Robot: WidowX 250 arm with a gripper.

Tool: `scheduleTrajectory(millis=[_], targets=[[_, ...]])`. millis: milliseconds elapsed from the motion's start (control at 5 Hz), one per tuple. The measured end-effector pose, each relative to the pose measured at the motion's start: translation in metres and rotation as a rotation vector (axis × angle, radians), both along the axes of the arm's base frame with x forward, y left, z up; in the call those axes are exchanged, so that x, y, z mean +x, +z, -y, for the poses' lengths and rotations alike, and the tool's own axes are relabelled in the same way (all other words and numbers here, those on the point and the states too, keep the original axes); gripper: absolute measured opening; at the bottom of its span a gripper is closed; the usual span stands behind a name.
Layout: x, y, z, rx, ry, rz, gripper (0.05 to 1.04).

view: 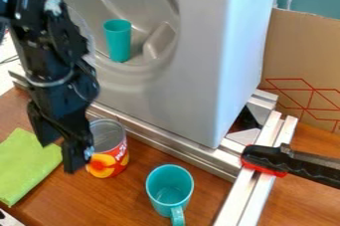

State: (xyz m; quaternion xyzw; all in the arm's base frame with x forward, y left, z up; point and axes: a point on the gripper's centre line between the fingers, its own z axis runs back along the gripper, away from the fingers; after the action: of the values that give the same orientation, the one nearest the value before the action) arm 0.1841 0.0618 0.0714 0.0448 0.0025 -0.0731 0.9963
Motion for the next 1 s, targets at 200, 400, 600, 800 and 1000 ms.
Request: scheduleTrajectory(millis=[200, 400, 600, 800, 1000], targets=[[0.011, -0.002, -0.015, 0.017, 0.045, 0.011, 1.001], [0.017, -0.011, -0.025, 0.036, 0.083, 0.004, 1.001], [0.028, -0.021, -0.030, 0.043, 0.121, 0.015, 1.001], [0.037, -0.024, -0.034, -0.003, 0.192, 0.050, 1.001], [0.047, -0.026, -0.038, -0.009, 0.262, 0.122, 1.001]])
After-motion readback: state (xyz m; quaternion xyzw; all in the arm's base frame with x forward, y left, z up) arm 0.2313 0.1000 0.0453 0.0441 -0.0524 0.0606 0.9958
